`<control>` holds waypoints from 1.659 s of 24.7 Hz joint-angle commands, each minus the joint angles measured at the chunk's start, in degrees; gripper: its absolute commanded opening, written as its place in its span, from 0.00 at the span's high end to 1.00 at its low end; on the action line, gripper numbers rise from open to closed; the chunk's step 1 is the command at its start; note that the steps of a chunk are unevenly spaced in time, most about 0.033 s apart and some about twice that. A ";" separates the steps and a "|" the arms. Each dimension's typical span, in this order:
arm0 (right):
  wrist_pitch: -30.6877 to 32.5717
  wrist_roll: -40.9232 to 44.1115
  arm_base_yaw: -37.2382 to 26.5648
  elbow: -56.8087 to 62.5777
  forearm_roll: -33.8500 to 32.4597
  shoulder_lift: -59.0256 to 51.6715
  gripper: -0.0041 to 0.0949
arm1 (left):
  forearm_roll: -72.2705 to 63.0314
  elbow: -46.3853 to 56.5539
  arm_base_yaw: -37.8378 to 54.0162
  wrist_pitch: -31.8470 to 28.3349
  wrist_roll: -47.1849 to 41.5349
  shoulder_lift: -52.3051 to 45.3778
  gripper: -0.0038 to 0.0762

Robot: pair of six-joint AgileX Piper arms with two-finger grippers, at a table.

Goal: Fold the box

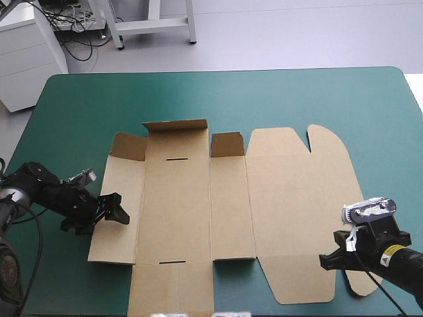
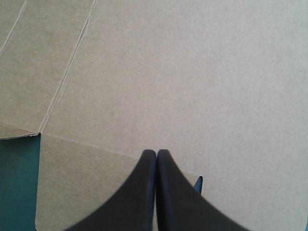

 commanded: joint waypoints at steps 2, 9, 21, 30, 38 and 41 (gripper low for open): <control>-2.95 -0.64 -0.19 -1.48 -0.10 0.19 0.98 | -8.09 0.15 -0.69 6.31 2.09 -3.01 0.32; -2.95 -0.43 -0.19 -1.48 0.28 0.19 0.98 | -11.09 0.15 -0.69 6.31 0.80 -6.47 0.32; -2.54 -0.43 -0.19 -1.48 0.31 0.19 0.98 | -8.07 3.45 -0.69 6.31 -2.61 -8.71 0.48; -2.40 -0.43 -0.19 -1.48 0.41 0.19 0.98 | -6.48 4.90 -0.69 6.31 -0.78 -8.71 0.99; -0.93 -0.43 -0.19 -1.48 0.41 0.19 0.98 | -5.08 0.95 -0.69 6.31 2.09 -8.71 0.99; -0.93 -0.43 -0.19 -1.48 0.52 0.19 0.98 | -1.59 -3.89 -0.69 6.31 1.41 -8.61 0.99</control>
